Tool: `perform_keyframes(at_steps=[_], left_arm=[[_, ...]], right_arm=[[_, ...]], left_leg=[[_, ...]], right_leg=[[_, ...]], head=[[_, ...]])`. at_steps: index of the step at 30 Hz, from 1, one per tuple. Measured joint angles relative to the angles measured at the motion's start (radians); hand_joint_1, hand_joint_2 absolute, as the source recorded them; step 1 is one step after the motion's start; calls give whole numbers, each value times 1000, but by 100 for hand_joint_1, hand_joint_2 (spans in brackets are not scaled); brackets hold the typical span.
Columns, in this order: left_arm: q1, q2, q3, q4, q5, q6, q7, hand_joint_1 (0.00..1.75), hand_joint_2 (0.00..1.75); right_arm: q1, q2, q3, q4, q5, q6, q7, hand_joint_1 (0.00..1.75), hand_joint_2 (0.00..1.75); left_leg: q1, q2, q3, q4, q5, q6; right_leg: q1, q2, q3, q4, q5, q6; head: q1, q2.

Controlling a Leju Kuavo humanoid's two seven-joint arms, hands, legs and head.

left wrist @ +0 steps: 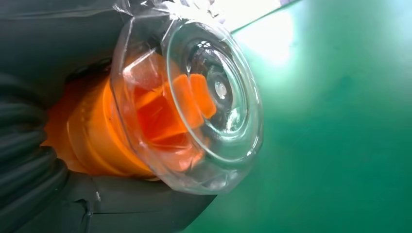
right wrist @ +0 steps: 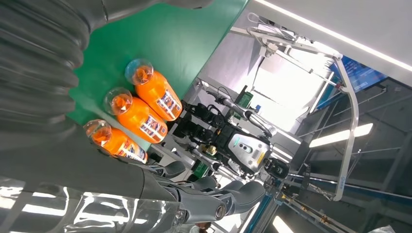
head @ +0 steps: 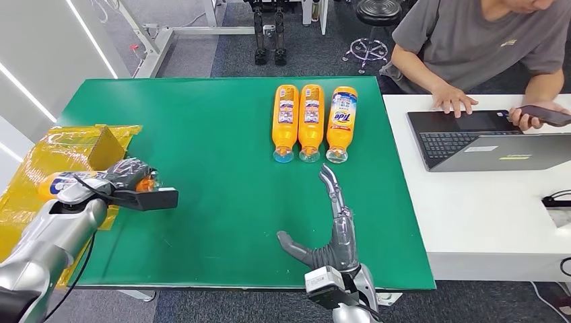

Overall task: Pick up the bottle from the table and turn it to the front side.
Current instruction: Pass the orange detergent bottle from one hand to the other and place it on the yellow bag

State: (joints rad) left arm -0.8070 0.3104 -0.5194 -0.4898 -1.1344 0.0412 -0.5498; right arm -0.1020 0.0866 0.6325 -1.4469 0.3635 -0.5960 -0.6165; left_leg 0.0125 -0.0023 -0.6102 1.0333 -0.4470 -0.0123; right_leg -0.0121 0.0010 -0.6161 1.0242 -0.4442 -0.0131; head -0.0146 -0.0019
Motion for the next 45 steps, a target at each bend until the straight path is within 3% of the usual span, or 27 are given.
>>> perform_keyframes(at_steps=[15,16,19,20,32,45], left_arm=[[25,-20,-55,24,27,-33,-32,175,175],[25,-23,-58,25,28,-33,-31,160,175],[23,-32,-71,30,30,-35,-28,29,175],[22,-36,-75,33,30,-38,-27,0,175],[-3,-64,-107,65,48,-16,2,0,175],[23,-26,-100,71,150,144,5,0,175]], right_arm=[[-5,-2,1,12,-12,2,0,0,175],[-7,-2,1,14,-14,3,0,0,175],[-16,-2,2,22,-23,3,-3,0,175],[-18,-2,2,25,-27,1,-5,0,175],[-31,-2,3,54,-50,-15,-24,0,175],[-31,-2,3,61,-49,-12,-24,0,175]], left_leg=[[0,0,0,0,0,0],[0,0,0,0,0,0],[0,0,0,0,0,0],[0,0,0,0,0,0],[0,0,0,0,0,0],[0,0,0,0,0,0]], right_leg=[[0,0,0,0,0,0],[0,0,0,0,0,0],[0,0,0,0,0,0],[0,0,0,0,0,0],[0,0,0,0,0,0],[0,0,0,0,0,0]], head=[[0,0],[0,0],[0,0],[0,0],[0,0],[0,0]])
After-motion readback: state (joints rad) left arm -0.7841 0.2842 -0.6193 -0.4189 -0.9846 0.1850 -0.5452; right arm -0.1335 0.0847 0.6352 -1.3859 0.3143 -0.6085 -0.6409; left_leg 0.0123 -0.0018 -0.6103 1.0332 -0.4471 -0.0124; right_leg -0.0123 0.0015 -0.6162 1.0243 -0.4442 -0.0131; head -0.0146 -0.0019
